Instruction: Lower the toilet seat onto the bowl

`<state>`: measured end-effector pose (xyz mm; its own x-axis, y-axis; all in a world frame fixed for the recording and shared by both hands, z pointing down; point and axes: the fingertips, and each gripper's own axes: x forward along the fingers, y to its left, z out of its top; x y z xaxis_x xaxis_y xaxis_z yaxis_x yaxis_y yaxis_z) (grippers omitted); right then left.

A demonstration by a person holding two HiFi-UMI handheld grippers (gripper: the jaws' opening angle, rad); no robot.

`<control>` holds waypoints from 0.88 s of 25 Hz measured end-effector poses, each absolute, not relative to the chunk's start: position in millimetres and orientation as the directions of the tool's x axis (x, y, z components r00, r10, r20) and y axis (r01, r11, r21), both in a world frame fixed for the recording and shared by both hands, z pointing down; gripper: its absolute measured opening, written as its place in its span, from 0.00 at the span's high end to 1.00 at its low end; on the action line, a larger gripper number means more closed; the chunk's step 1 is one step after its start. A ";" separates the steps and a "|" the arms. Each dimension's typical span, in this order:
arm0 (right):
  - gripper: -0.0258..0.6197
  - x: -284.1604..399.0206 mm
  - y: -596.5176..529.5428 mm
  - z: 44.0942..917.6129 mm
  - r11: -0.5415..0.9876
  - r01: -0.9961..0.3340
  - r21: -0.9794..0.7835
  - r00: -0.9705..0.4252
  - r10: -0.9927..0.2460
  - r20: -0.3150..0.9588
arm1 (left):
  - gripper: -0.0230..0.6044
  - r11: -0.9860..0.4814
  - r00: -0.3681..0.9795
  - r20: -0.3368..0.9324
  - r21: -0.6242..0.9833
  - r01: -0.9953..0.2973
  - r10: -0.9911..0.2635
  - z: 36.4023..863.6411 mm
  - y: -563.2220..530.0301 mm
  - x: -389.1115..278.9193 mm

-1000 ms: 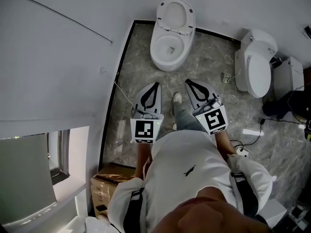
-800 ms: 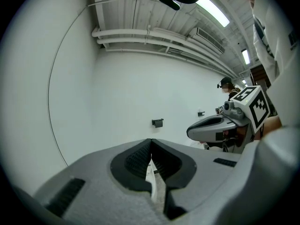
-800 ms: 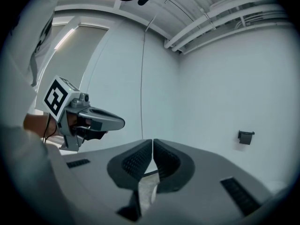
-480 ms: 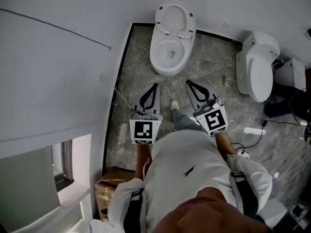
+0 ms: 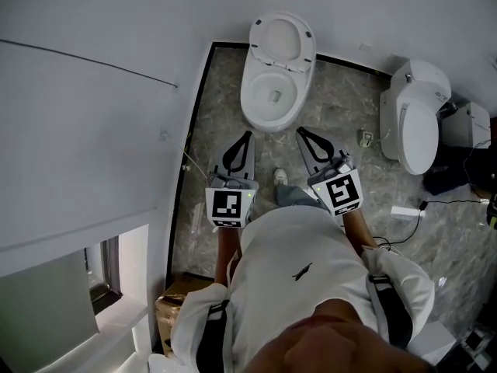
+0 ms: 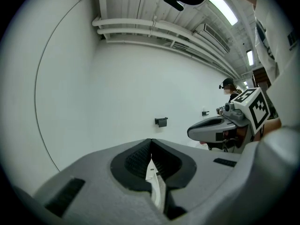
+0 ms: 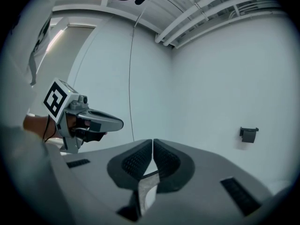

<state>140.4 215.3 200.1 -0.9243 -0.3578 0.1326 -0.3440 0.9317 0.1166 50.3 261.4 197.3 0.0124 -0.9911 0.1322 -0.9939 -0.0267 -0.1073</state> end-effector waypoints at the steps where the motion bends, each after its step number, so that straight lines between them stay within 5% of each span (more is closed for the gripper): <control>1: 0.91 137.4 209.0 200.3 0.931 -0.346 0.114 -0.924 -0.360 0.131 | 0.92 -0.028 0.013 0.133 -0.108 -0.994 -0.991 197.5 254.8 47.0; 22: 0.91 91.2 65.7 233.7 0.868 -0.483 0.112 -0.852 -0.496 0.169 | 0.92 -0.171 0.144 0.174 -0.151 -0.974 -0.974 236.2 98.9 -12.7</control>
<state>91.2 65.7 233.7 -0.8519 -0.4956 0.1691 -0.4829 0.8684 0.1124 -12.7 98.9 236.2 0.1439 -0.9742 0.1737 -0.9737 -0.1707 -0.1506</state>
